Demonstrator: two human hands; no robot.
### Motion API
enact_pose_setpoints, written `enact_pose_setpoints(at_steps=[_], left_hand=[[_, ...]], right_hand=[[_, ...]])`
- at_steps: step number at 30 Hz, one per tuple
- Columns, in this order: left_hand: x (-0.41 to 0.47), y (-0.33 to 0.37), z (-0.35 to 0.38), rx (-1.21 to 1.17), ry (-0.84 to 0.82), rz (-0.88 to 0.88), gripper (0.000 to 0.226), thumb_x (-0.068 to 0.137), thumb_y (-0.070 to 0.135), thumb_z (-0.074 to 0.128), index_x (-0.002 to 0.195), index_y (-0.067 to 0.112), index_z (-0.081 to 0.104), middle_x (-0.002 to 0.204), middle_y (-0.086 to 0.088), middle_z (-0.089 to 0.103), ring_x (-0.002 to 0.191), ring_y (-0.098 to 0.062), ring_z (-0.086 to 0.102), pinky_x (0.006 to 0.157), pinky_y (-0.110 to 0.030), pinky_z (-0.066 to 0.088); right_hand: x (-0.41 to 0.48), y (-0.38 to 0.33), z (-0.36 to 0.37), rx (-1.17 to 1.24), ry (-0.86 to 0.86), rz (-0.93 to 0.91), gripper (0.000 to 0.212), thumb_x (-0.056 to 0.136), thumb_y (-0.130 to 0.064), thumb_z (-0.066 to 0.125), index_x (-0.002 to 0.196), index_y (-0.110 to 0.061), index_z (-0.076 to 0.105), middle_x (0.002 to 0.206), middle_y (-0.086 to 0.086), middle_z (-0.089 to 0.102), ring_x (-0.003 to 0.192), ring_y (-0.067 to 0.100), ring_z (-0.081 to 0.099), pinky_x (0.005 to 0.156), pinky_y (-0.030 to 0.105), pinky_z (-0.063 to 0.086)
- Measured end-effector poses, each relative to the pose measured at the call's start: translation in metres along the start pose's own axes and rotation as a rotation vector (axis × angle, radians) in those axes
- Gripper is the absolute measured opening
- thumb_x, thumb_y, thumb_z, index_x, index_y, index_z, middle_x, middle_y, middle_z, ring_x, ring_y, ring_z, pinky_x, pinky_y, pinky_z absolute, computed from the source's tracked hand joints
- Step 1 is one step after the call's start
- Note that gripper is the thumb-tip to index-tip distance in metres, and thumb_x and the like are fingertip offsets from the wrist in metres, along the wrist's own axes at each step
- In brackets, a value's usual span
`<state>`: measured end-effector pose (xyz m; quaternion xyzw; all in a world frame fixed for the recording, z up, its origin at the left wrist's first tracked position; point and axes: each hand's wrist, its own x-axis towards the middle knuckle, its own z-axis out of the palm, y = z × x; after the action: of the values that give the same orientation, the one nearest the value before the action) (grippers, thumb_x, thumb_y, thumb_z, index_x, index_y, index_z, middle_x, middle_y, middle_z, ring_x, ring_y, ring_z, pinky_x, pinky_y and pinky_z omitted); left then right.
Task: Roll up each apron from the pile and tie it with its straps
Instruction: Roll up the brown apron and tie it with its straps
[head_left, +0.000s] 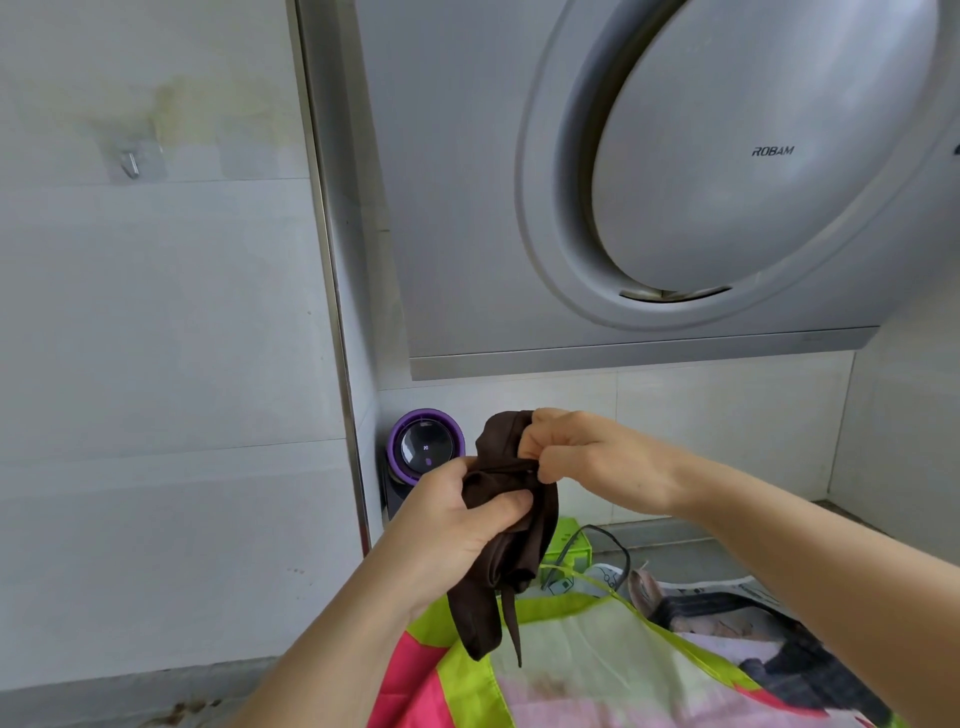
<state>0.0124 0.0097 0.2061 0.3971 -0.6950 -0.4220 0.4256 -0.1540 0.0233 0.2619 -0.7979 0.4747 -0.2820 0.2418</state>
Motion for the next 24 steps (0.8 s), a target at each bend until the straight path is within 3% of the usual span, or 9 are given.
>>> enact_pose_setpoints(at_steps=[2,6,8,12,16,21,24], left_hand=[[0.0,0.0,-0.001,-0.037,-0.023,-0.01,0.044,0.067,0.037,0.072,0.107,0.021,0.066,0.095,0.003,0.075,0.092,-0.015,0.07,0.095,-0.043,0.051],[0.0,0.001,-0.004,-0.156,-0.061,-0.049,0.031,0.076,0.023,0.075,0.104,0.013,0.067,0.093,-0.004,0.075,0.088,-0.019,0.071,0.084,-0.032,0.053],[-0.001,0.004,-0.007,-0.216,-0.065,-0.073,0.017,0.083,0.012,0.07,0.1,0.011,0.068,0.089,-0.006,0.074,0.083,-0.018,0.07,0.078,-0.029,0.052],[-0.001,0.008,-0.012,-0.266,-0.112,-0.071,0.022,0.076,0.014,0.068,0.097,0.01,0.068,0.084,-0.005,0.072,0.078,-0.016,0.068,0.071,-0.026,0.051],[-0.001,0.013,-0.012,-0.323,-0.153,-0.085,0.015,0.079,0.009,0.065,0.094,0.01,0.068,0.081,-0.005,0.072,0.075,-0.015,0.068,0.066,-0.022,0.052],[-0.001,0.016,-0.013,-0.307,-0.171,-0.088,0.014,0.079,0.009,0.067,0.092,0.009,0.067,0.077,-0.003,0.072,0.071,-0.012,0.068,0.062,-0.019,0.052],[-0.001,0.018,-0.013,-0.327,-0.202,-0.119,0.023,0.069,0.016,0.069,0.09,0.008,0.067,0.077,-0.005,0.071,0.069,-0.014,0.067,0.062,-0.021,0.053]], right_hand=[[-0.001,0.001,0.0,-0.093,-0.008,-0.031,0.013,0.076,-0.025,0.054,0.064,-0.029,0.052,0.084,-0.008,0.045,0.074,0.005,0.044,0.069,0.022,0.034],[-0.004,0.002,-0.003,-0.25,0.017,-0.119,0.025,0.082,-0.011,0.063,0.075,-0.034,0.053,0.084,-0.013,0.045,0.076,-0.001,0.044,0.072,0.013,0.036],[-0.006,0.003,-0.002,-0.254,0.074,-0.184,0.024,0.084,-0.012,0.066,0.082,-0.034,0.055,0.086,-0.014,0.049,0.081,-0.002,0.047,0.075,0.009,0.037],[-0.01,0.008,0.001,-0.179,0.19,-0.274,0.031,0.083,-0.011,0.07,0.103,-0.03,0.057,0.088,-0.008,0.056,0.084,0.006,0.054,0.077,0.013,0.045],[-0.01,0.01,0.003,-0.331,0.193,-0.44,0.024,0.085,-0.009,0.064,0.104,-0.023,0.065,0.096,-0.013,0.053,0.083,0.004,0.055,0.078,0.008,0.042],[-0.009,0.007,-0.002,-0.62,0.235,-0.589,0.02,0.086,-0.023,0.058,0.1,-0.019,0.072,0.096,-0.003,0.06,0.075,0.012,0.059,0.066,0.025,0.05],[-0.004,0.007,-0.003,-0.845,0.308,-0.748,0.017,0.089,-0.023,0.053,0.09,-0.017,0.069,0.094,0.0,0.061,0.07,0.014,0.053,0.062,0.026,0.045]])
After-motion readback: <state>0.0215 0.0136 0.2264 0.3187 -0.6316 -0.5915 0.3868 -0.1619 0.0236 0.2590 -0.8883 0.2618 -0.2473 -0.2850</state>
